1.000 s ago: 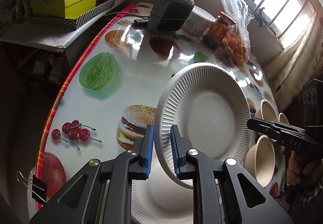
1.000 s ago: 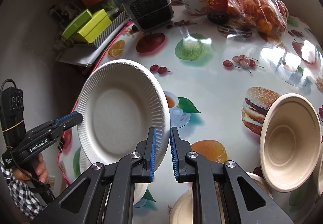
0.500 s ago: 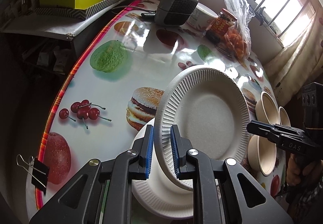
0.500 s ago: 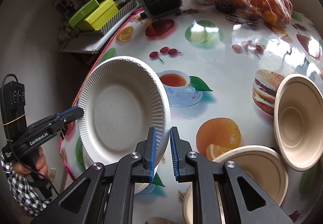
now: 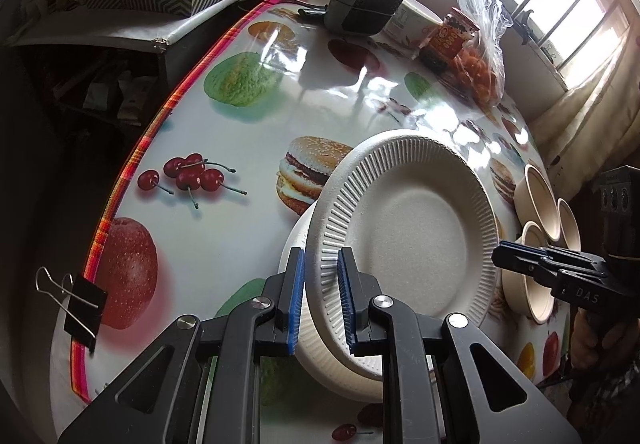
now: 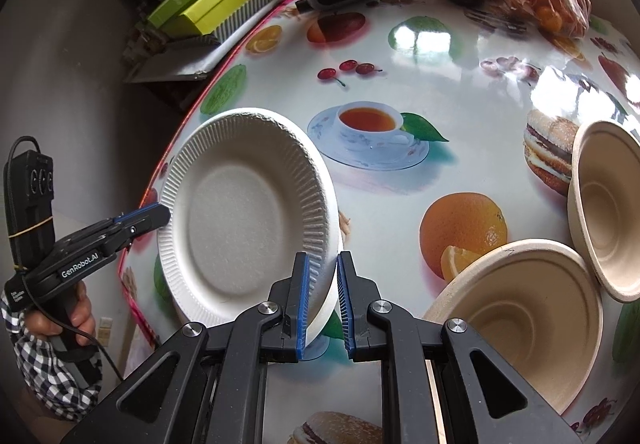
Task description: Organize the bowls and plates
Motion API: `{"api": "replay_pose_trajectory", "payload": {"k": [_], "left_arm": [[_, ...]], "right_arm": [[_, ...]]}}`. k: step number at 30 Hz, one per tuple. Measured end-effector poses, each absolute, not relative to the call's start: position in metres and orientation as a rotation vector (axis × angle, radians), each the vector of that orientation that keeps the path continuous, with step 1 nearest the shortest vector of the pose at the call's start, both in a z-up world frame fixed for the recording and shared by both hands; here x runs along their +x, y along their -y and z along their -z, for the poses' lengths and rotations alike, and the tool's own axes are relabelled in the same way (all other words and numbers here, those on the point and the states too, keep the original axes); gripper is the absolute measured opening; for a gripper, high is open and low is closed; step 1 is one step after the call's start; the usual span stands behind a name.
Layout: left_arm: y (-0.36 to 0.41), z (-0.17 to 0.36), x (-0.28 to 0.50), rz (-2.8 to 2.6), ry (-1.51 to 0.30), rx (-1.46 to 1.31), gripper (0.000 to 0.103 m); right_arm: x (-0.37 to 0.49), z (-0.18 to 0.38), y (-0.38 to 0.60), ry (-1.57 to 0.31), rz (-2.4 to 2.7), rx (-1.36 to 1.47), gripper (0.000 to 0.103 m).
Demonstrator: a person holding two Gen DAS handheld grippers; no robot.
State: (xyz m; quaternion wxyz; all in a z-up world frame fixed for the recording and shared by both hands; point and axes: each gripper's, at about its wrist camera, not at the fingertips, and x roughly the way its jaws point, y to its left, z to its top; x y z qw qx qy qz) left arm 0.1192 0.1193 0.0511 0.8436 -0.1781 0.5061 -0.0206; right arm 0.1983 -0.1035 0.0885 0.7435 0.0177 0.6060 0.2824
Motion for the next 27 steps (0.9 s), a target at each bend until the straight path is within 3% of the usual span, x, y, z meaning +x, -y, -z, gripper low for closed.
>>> {"api": "replay_pose_trajectory", "payload": {"k": [27], "left_arm": [[-0.119,-0.037,0.104,0.031,-1.097,-0.381,0.018]], "right_arm": [[0.184,-0.079,0.097,-1.346,-0.621,0.012,0.014]]}}
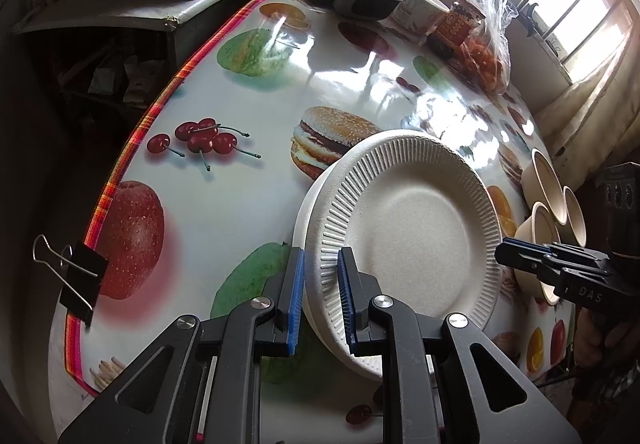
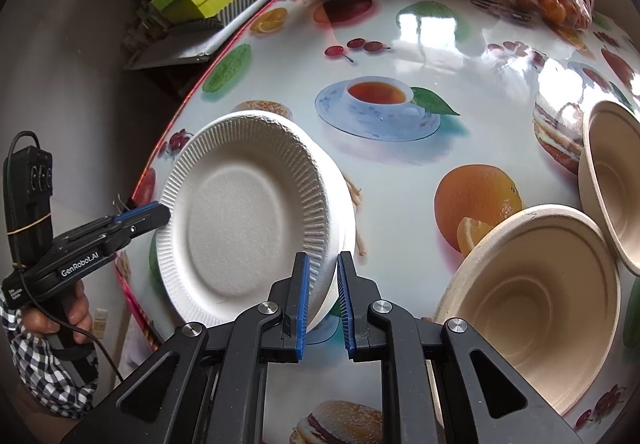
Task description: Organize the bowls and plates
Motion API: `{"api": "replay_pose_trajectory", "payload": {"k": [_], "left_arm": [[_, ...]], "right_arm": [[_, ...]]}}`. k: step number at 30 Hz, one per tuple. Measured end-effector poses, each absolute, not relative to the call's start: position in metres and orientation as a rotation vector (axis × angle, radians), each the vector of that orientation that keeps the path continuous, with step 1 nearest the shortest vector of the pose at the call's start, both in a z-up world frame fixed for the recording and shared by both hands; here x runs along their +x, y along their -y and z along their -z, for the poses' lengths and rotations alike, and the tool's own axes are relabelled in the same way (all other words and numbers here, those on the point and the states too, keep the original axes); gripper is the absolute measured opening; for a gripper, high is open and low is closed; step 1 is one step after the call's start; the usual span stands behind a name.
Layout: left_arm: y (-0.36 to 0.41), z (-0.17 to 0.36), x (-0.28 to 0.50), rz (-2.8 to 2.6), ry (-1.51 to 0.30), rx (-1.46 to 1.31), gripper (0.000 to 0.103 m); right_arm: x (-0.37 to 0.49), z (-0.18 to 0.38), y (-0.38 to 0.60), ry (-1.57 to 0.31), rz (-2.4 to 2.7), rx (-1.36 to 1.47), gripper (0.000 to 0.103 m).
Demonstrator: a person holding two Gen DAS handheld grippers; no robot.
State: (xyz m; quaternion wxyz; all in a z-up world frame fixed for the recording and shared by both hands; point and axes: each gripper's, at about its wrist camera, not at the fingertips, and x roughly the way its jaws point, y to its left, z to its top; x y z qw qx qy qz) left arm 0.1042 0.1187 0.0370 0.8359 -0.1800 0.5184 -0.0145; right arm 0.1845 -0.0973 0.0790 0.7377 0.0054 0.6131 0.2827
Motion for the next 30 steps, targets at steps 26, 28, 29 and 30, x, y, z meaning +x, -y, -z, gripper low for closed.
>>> {"api": "replay_pose_trajectory", "payload": {"k": [26,28,29,30], "left_arm": [[-0.1125,-0.0324,0.1064,0.018,-1.107,-0.354,0.018],[-0.1126,-0.0329,0.1067,0.017,-1.107,-0.353,0.018],[-0.112,-0.0333,0.1067,0.016,-1.106,-0.352,0.018],[-0.1122,-0.0331,0.1069,0.017,-1.103,-0.35,0.018]], "right_arm": [[0.1855,-0.0732,0.0945,-1.346,-0.612,-0.01,0.016],[0.1856,-0.0734,0.0947,-1.344,-0.61,-0.009,0.016],[0.1856,-0.0735,0.0948,-1.343,-0.61,-0.008,0.016],[0.1857,-0.0736,0.0947,-1.341,-0.609,-0.007,0.016]]}}
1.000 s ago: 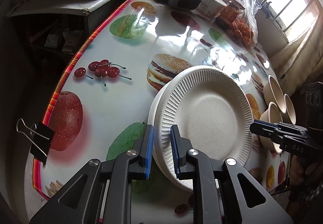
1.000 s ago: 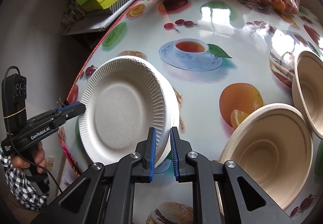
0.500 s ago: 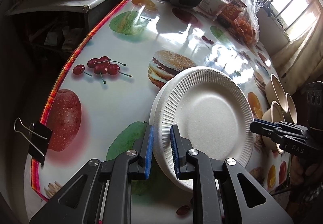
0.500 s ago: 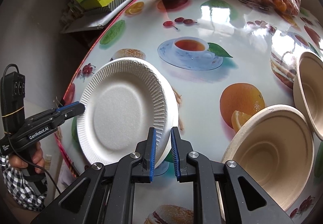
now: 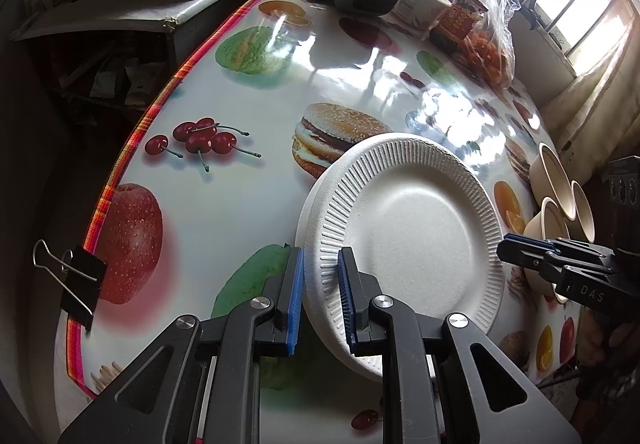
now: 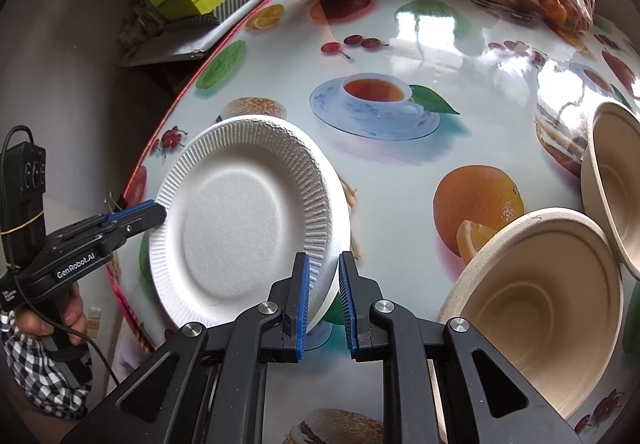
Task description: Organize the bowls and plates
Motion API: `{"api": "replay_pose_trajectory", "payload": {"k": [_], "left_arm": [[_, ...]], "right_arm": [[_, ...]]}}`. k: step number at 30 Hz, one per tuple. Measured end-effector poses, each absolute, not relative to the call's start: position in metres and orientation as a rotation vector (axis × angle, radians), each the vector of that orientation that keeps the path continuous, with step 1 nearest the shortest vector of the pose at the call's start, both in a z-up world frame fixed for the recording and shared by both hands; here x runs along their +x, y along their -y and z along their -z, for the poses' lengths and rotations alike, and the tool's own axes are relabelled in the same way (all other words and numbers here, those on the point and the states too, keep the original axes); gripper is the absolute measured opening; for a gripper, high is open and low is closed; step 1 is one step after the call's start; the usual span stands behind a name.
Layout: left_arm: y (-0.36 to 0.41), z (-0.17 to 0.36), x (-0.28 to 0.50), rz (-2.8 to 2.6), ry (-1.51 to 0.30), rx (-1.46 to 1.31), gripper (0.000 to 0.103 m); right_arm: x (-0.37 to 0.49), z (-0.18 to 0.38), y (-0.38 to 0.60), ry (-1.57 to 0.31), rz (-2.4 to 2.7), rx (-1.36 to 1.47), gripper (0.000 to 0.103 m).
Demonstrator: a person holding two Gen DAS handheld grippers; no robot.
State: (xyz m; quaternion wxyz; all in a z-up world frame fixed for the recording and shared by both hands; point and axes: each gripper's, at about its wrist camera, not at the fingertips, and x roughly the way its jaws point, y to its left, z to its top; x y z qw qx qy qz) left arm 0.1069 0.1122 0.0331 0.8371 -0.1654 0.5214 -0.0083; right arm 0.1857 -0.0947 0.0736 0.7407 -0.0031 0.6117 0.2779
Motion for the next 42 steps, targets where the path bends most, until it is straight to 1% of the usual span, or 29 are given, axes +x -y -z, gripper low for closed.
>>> {"api": "replay_pose_trajectory", "payload": {"k": [4,9,17,19,21,23,25,29,33,36,42], "left_arm": [[-0.112,-0.033,0.107,0.015,-1.101,-0.334,0.019],[-0.111,-0.034,0.107,0.01,-1.094,-0.325,0.025],[-0.109,-0.036,0.106,0.005,-1.086,-0.305,0.029],[-0.109,-0.036,0.106,0.007,-1.084,-0.305,0.031],[-0.108,-0.037,0.106,0.003,-1.078,-0.297,0.036],[-0.106,-0.039,0.105,0.0,-1.07,-0.281,0.037],[-0.104,-0.041,0.105,0.001,-1.062,-0.268,0.038],[-0.097,-0.047,0.103,-0.016,-1.035,-0.223,0.038],[-0.091,-0.056,0.101,-0.033,-0.993,-0.182,0.04],[-0.086,-0.065,0.1,-0.022,-0.961,-0.166,0.045],[-0.066,-0.075,0.105,0.014,-0.934,-0.134,0.045]], "right_arm": [[0.185,-0.074,0.096,-1.337,-0.614,-0.004,0.017],[0.184,-0.075,0.097,-1.331,-0.609,-0.001,0.023],[0.184,-0.075,0.098,-1.327,-0.604,0.002,0.028],[0.184,-0.075,0.098,-1.327,-0.603,0.0,0.029],[0.184,-0.075,0.099,-1.32,-0.602,-0.006,0.032],[0.183,-0.077,0.099,-1.31,-0.6,-0.009,0.034],[0.181,-0.079,0.099,-1.297,-0.596,-0.015,0.037],[0.175,-0.085,0.099,-1.245,-0.584,-0.044,0.046],[0.169,-0.092,0.1,-1.19,-0.567,-0.06,0.046],[0.164,-0.098,0.106,-1.146,-0.551,-0.06,0.047],[0.158,-0.113,0.124,-1.075,-0.508,-0.042,0.048]]}}
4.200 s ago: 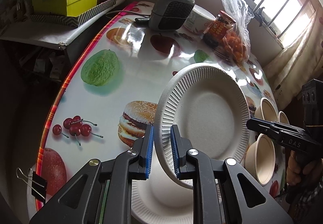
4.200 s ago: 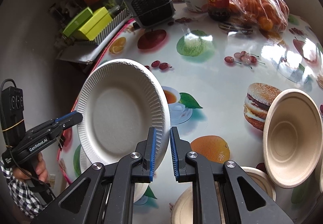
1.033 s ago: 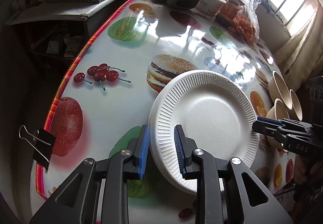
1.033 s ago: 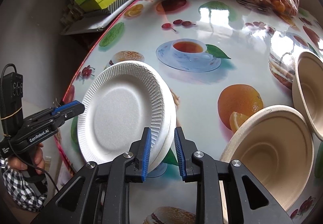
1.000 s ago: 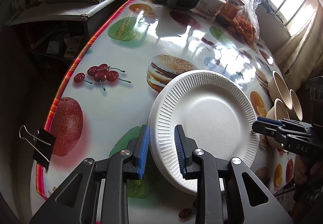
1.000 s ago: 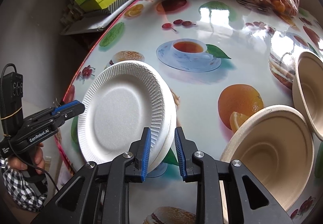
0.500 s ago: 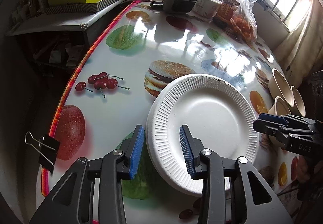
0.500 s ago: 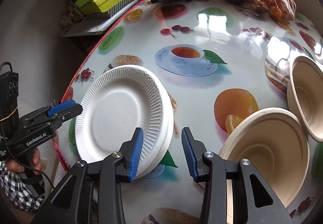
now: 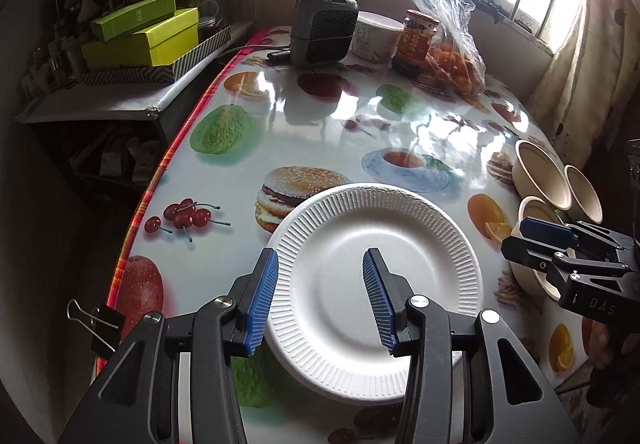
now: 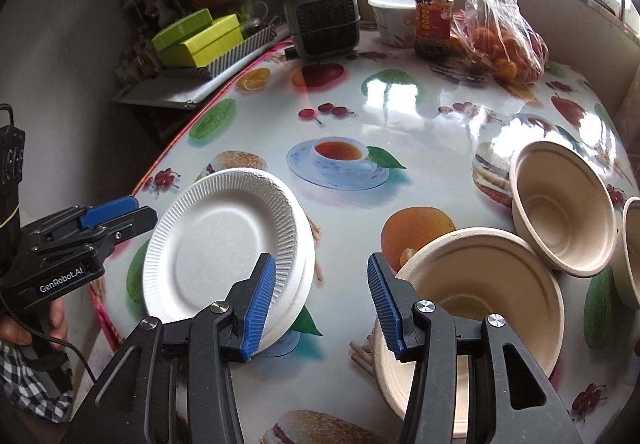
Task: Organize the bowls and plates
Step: 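Move the left tool to a beige bowl while the right tool reaches another bowl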
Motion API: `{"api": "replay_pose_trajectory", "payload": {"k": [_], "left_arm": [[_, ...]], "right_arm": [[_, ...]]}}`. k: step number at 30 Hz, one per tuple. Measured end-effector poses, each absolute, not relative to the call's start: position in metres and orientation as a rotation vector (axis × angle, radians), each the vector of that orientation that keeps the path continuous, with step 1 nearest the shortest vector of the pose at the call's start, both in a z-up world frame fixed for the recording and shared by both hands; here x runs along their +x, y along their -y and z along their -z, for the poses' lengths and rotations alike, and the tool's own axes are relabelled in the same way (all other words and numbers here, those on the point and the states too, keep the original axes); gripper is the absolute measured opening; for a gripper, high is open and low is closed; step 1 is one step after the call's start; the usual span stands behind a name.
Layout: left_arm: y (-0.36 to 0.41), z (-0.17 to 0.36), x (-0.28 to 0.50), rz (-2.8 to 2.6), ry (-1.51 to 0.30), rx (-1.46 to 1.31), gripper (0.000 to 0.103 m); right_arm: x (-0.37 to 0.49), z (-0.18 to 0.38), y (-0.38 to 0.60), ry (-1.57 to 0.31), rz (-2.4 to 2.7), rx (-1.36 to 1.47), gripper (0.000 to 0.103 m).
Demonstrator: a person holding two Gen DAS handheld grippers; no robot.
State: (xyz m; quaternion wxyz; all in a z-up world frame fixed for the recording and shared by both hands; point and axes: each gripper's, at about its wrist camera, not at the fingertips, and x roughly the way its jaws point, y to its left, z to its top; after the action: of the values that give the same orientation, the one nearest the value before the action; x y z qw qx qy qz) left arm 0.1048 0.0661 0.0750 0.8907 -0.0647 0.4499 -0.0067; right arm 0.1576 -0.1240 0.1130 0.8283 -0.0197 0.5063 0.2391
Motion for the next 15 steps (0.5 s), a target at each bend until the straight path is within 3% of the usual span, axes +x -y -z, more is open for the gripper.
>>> {"api": "replay_pose_trajectory", "payload": {"k": [15], "left_arm": [[0.011,-0.088,0.129,0.2,-0.915,-0.081,0.045]], "right_arm": [[0.14,-0.132,0.195,-0.954,-0.326,0.024,0.051]]}}
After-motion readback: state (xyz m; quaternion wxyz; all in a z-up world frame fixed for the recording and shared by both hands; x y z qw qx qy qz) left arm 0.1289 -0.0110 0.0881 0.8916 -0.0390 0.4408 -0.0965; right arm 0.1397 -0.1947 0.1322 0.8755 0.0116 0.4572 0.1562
